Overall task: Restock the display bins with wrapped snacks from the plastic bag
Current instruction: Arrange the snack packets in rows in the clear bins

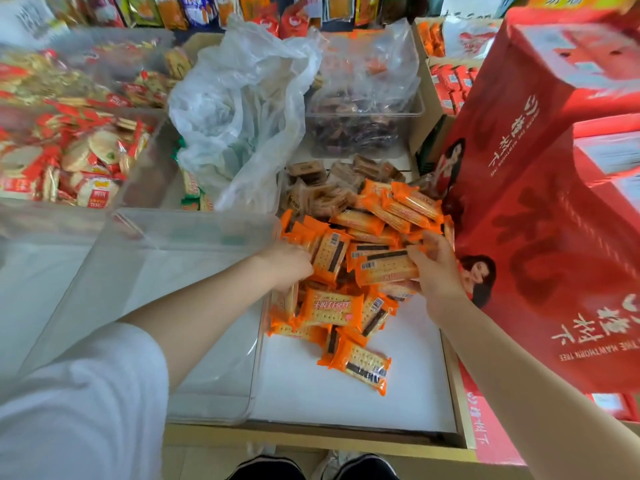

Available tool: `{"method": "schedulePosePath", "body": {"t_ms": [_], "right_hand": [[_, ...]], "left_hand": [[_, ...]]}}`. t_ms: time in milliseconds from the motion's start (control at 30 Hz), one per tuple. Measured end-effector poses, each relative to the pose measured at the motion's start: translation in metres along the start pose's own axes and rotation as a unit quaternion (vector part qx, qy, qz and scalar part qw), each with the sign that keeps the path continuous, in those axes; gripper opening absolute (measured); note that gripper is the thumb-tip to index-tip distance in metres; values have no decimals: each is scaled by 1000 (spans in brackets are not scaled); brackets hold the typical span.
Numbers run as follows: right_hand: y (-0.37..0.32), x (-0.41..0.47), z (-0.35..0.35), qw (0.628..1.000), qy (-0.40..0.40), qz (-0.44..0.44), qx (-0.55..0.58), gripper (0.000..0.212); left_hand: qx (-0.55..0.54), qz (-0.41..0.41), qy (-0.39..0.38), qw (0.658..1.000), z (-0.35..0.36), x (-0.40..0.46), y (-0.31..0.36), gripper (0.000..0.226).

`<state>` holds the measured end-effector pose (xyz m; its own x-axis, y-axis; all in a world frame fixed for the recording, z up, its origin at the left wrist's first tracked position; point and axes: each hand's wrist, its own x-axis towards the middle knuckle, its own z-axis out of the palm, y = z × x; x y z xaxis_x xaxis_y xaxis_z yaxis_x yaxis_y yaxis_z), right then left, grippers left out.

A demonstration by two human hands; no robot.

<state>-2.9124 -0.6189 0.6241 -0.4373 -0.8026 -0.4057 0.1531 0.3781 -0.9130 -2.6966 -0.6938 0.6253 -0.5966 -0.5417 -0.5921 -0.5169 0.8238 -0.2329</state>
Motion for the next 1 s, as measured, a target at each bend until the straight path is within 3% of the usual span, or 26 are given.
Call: {"method": "schedulePosePath", "body": {"t_ms": [67, 133, 233, 333, 433, 500, 567, 600, 667, 733, 900, 1000], "right_hand": [[-3, 0, -1, 1000, -4, 4, 1, 34], [-8, -2, -1, 999, -30, 21, 20, 20], [-15, -6, 2, 989, -89, 50, 104, 11], [-22, -11, 6, 972, -154, 32, 176, 8], [-31, -16, 16, 965, -188, -5, 183, 22], [-36, -18, 27, 973, -185, -30, 138, 27], [-38, -24, 42, 980, -175, -69, 69, 20], [-38, -29, 51, 980, -171, -94, 29, 13], [-40, -43, 74, 977, -150, -146, -43, 11], [-40, -53, 102, 975, -121, -172, -77, 18], [-29, -62, 180, 961, -118, -176, -175, 16], [-8, -65, 226, 919, -151, -211, -296, 18]], "left_hand": [[-38, 33, 15, 999, -2, -5, -2, 25], [-119, 49, 53, 990, -5, -12, -6, 24], [-290, 39, 116, 949, -7, -27, -13, 20], [-490, -3, 198, 849, -8, -50, -16, 23], [-621, -77, 310, 716, -1, -68, -20, 27], [-689, -124, 346, 624, 10, -78, -25, 28], [-723, -145, 360, 571, 25, -92, -33, 28], [-730, -146, 361, 561, 32, -101, -39, 29], [-729, -147, 354, 568, 50, -122, -54, 29], [-707, -160, 342, 598, 70, -143, -73, 30], [-532, -227, 310, 755, 119, -167, -119, 25], [-499, -224, 276, 790, 145, -155, -136, 27]]}}
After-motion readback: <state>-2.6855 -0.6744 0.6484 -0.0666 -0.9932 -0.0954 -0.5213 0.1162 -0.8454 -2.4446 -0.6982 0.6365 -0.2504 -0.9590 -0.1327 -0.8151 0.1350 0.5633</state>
